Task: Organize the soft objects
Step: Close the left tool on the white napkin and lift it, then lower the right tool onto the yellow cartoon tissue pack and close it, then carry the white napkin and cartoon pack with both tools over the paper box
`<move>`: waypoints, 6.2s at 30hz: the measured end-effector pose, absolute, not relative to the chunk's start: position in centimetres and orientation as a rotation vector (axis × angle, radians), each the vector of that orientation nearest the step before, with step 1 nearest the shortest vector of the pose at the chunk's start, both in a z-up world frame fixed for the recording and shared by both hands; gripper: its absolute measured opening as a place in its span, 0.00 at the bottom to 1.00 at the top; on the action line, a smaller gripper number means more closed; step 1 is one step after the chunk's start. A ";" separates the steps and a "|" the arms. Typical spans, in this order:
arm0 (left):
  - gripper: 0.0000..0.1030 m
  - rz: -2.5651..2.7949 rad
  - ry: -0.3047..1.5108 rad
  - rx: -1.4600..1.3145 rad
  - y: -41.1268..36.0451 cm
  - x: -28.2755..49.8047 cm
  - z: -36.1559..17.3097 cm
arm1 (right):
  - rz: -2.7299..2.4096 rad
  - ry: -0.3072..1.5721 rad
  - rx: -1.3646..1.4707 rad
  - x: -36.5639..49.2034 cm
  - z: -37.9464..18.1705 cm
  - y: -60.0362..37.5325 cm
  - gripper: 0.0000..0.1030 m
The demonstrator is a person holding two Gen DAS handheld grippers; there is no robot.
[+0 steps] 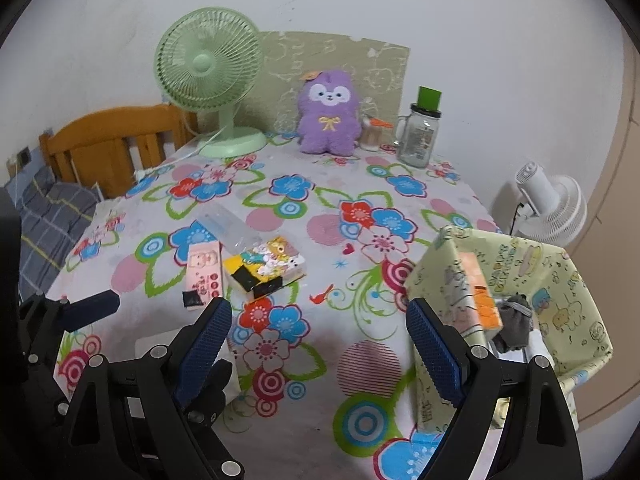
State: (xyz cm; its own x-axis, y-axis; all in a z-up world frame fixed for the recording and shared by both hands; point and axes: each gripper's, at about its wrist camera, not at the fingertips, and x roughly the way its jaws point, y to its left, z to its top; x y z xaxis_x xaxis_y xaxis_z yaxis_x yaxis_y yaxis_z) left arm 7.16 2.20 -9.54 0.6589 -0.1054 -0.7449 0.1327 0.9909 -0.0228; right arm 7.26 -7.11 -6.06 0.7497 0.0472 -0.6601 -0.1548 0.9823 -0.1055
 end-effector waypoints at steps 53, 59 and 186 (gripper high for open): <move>0.41 -0.130 0.869 -0.030 4.3 11.7 -11.9 | 0.179 0.824 -0.070 13.9 -10.4 -5.1 0.88; 0.41 -0.107 0.877 -0.026 4.9 13.1 -12.4 | 0.191 0.847 -0.050 15.8 -11.2 -4.3 0.88; 0.42 -0.217 0.628 0.117 -7.8 5.9 0.7 | 0.038 0.612 0.018 6.6 1.9 -17.1 0.22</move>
State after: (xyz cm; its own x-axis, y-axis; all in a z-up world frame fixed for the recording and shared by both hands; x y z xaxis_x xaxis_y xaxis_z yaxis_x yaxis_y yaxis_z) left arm 5.93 -7.81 0.65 0.7874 -0.1655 -0.5939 0.2364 0.9707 0.0429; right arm 6.57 -17.15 1.87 0.8181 0.0409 -0.5736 -0.0300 0.9991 0.0284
